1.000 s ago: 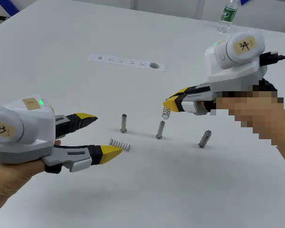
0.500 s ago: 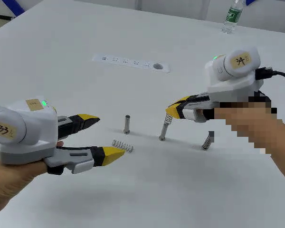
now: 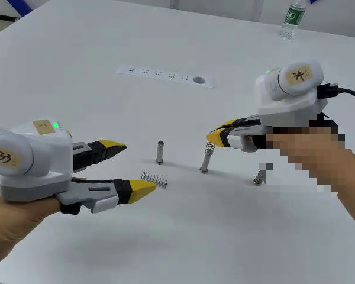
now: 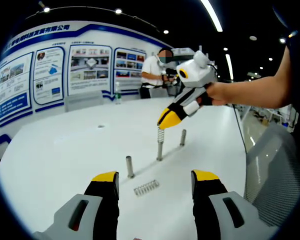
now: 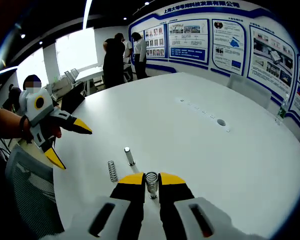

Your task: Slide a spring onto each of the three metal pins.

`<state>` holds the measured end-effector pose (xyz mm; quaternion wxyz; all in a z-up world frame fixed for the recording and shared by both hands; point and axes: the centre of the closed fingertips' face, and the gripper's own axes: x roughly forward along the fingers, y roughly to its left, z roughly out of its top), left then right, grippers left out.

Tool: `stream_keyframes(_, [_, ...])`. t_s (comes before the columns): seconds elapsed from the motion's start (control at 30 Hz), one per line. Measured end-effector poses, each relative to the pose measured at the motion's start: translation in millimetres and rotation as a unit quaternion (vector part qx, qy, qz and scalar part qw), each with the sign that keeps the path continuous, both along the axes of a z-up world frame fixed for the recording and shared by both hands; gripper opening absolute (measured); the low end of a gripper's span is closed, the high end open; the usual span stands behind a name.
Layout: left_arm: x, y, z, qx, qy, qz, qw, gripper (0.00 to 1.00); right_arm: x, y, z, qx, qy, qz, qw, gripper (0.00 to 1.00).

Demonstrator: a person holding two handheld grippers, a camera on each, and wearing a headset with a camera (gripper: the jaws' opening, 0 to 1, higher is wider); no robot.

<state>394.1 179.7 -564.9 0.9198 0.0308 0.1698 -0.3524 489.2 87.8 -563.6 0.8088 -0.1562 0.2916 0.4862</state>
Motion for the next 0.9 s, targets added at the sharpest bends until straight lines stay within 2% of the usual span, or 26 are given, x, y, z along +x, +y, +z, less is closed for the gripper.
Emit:
stream_keyframes(0.47, [0.6,0.4,-0.4,0.0,0.002,0.0,1.0,0.6,0.2,1.9,-22.0,-0.011,0.003,0.002,0.9999,0.12])
stream_keyframes(0.9, [0.3,1.6,-1.2,0.002,0.003,0.001,1.0,0.6,1.5,0.8,-43.7,-0.025,0.016,-0.002,0.9996,0.12])
